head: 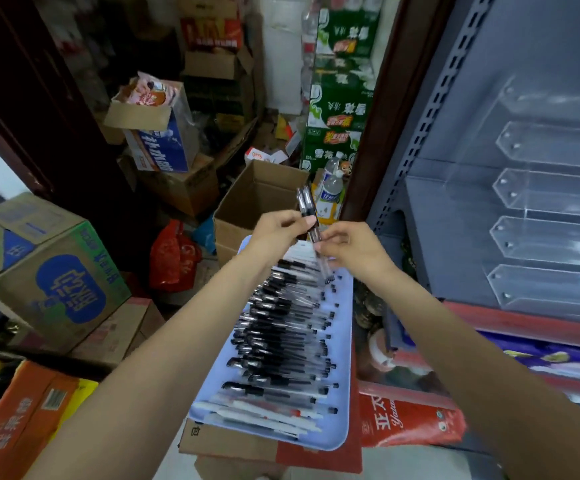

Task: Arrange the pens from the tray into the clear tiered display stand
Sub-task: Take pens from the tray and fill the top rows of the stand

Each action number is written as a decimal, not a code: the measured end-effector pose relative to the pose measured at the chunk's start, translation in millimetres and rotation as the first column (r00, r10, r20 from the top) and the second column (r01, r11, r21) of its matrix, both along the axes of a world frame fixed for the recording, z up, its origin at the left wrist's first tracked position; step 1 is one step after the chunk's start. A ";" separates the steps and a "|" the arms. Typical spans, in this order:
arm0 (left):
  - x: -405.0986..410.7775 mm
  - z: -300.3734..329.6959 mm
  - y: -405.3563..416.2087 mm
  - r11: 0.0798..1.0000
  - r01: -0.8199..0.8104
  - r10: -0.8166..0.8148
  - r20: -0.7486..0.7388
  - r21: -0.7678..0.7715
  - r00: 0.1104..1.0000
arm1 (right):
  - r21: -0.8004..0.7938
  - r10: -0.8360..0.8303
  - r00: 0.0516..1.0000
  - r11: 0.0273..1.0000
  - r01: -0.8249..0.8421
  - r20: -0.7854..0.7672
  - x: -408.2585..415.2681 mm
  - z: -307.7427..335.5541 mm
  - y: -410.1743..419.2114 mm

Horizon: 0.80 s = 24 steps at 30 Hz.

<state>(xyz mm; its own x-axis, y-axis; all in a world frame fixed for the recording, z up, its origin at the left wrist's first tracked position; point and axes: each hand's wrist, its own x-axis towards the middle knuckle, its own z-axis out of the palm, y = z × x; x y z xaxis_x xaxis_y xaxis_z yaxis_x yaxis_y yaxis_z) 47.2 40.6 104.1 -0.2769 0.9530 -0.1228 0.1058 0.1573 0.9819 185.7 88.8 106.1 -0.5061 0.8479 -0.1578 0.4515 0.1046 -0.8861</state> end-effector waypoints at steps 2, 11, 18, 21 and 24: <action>11.8 15.8 7.9 0.997 0.021 -0.016 -0.076 0.072 0.997 | 0.060 -0.008 0.998 0.998 0.004 0.060 20.0 18.2 7.2; 141.1 98.8 49.1 0.916 0.366 -0.227 -0.545 0.162 0.807 | 0.253 -0.159 0.945 0.939 0.234 -0.284 159.3 107.9 37.1; 245.0 124.6 82.4 0.896 0.367 -0.145 -0.616 0.250 0.774 | 0.205 -0.198 0.859 0.923 0.325 -0.472 288.5 128.4 58.6; 270.6 130.5 99.1 0.923 0.230 0.012 -0.624 0.307 0.782 | 0.168 -0.269 0.790 0.891 0.421 -0.550 337.4 131.9 74.6; 287.4 140.3 115.0 0.905 0.137 0.190 -0.672 0.402 0.716 | 0.130 -0.308 0.722 0.867 0.482 -0.619 367.8 137.8 92.0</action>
<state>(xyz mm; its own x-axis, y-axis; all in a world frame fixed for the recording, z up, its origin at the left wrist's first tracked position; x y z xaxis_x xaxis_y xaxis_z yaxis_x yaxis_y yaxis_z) 334.6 155.5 244.4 -0.1512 0.8570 0.4926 0.7697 -0.2106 0.6026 553.4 180.8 243.9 -0.0354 0.9528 0.3017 -0.0632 0.2991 -0.9521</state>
